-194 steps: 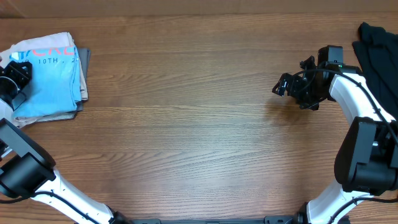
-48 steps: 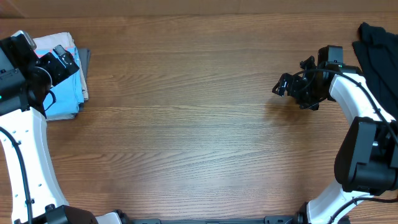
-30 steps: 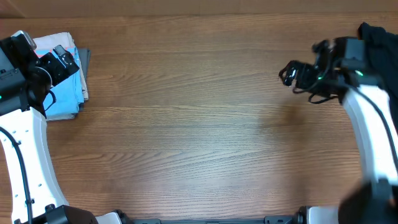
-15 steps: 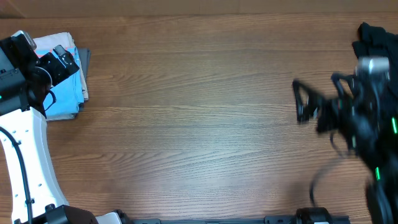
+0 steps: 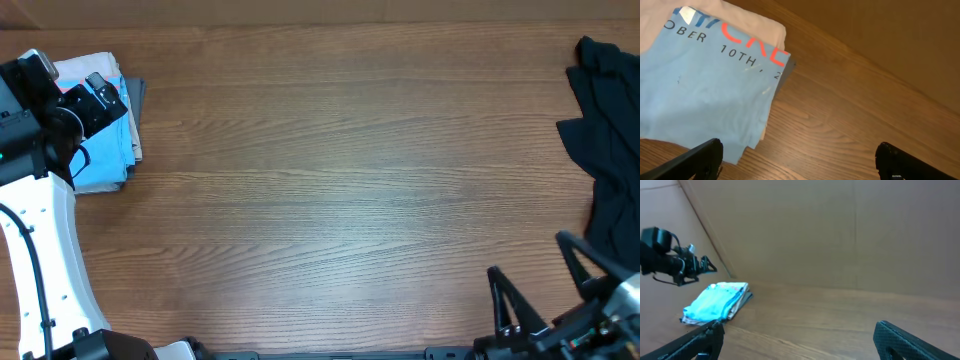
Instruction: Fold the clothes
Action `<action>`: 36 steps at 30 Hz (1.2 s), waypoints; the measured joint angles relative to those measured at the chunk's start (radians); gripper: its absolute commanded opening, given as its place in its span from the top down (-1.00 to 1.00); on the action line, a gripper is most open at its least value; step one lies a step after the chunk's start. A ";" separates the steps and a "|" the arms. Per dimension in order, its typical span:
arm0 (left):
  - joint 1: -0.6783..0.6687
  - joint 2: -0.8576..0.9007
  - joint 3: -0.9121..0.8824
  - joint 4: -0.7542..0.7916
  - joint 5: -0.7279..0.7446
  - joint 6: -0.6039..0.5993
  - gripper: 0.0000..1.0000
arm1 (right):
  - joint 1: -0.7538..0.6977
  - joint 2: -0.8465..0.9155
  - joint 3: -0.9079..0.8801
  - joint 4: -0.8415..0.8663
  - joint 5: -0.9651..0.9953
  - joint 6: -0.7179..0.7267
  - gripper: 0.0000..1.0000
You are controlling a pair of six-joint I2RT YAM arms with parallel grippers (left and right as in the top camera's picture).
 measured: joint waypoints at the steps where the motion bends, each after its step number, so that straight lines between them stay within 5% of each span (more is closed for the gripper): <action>1: 0.000 0.000 0.000 0.000 0.000 0.000 -1.00 | 0.000 -0.026 -0.035 0.009 0.002 0.000 -1.00; 11: 0.000 0.000 0.000 0.000 0.000 0.000 -1.00 | 0.000 -0.290 -0.505 0.389 0.014 0.000 -1.00; 23: 0.000 0.000 0.000 0.000 0.000 0.000 -1.00 | 0.000 -0.300 -0.972 0.988 0.073 0.002 -1.00; 36: 0.000 0.000 0.000 0.000 0.000 0.000 -1.00 | -0.002 -0.300 -1.148 1.104 0.216 0.061 -1.00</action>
